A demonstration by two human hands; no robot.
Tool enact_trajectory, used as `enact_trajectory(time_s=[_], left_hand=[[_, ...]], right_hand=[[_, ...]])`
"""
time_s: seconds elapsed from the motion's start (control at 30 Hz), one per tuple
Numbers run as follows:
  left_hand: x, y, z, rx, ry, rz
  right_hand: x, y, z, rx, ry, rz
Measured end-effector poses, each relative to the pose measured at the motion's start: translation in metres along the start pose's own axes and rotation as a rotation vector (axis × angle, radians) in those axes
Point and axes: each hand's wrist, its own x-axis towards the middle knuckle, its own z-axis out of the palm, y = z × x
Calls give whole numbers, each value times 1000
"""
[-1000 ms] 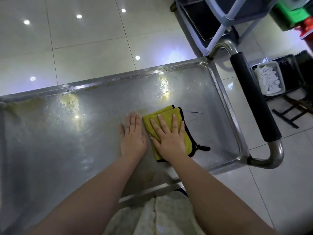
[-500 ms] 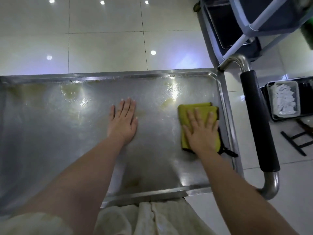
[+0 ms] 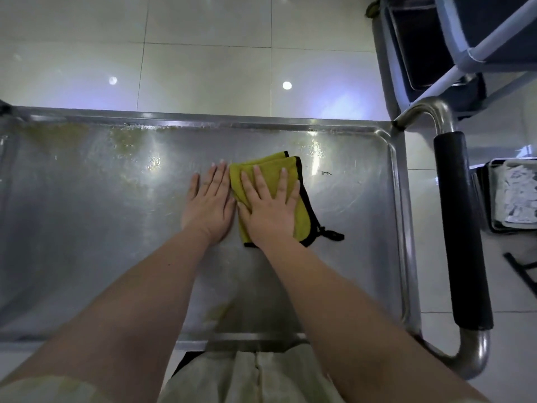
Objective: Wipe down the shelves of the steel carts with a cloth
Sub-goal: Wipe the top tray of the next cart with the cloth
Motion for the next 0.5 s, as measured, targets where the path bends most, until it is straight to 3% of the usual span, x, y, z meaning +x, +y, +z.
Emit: enact_trajectory(time_s=[0.17, 0.37, 0.5], left_hand=[[0, 3, -2, 3, 4, -10], [-1, 3, -2, 11, 7, -4], [0, 3, 0, 15, 16, -4]], right_hand=[[4, 61, -13, -30, 26, -7], [10, 196, -38, 94, 67, 451], [21, 190, -43, 161, 72, 584]])
